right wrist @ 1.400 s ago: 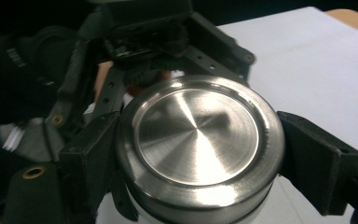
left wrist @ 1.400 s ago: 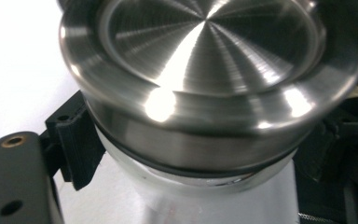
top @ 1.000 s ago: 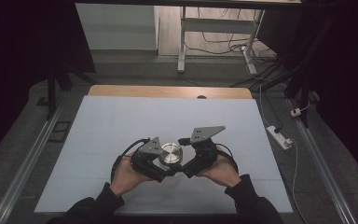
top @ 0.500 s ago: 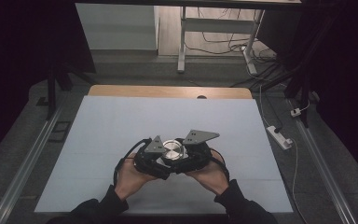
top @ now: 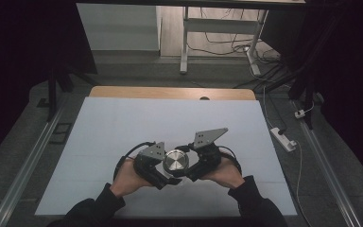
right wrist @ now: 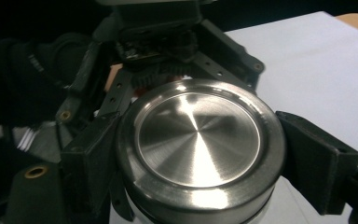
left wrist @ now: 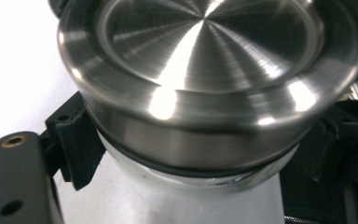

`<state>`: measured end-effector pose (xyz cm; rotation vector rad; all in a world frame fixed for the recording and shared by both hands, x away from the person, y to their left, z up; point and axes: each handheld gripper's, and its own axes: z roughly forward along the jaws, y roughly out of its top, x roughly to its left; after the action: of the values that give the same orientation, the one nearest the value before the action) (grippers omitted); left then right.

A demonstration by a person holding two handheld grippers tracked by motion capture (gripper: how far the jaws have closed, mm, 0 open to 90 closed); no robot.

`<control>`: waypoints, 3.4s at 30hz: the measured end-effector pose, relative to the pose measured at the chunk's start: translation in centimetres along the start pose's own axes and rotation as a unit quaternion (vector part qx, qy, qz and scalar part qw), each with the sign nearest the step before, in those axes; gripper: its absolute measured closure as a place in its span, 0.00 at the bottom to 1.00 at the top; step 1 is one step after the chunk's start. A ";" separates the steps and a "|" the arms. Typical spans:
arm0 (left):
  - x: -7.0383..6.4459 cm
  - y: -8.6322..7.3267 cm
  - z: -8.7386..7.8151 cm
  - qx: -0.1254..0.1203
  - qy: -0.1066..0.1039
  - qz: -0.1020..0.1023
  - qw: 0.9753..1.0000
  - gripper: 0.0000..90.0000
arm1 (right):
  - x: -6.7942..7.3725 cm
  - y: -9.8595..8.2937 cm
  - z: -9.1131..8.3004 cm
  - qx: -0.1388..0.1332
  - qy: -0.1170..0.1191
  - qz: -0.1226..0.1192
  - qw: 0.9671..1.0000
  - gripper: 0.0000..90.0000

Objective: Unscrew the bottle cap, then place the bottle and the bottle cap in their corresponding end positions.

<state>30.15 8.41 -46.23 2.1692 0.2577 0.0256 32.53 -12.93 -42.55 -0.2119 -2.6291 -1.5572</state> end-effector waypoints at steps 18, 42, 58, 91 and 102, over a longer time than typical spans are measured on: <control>-0.2 0.2 0.5 0.013 0.137 -0.081 0.987 0.17 | 1.1 0.4 1.6 0.005 -0.163 0.045 0.986 0.16; 0.6 -0.3 0.2 0.014 0.050 -0.033 0.998 0.17 | 0.6 0.1 0.7 -0.004 -0.091 0.020 0.996 0.21; 0.9 -0.6 0.2 0.022 0.069 -0.041 0.997 0.17 | 0.5 0.4 0.1 -0.012 -0.108 0.022 0.994 0.21; 4.1 -2.2 -1.6 0.012 0.142 -0.089 0.986 0.17 | 1.9 -1.0 -0.9 -0.007 -0.138 0.023 0.990 0.21; 4.9 -2.1 -1.8 0.008 0.155 -0.090 0.984 0.17 | 2.3 -1.7 -0.7 -0.003 -0.138 0.021 0.990 0.21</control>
<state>34.40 12.01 -47.28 2.1456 0.6322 0.2605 30.00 -14.15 -43.36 -0.5160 -2.8005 -1.6271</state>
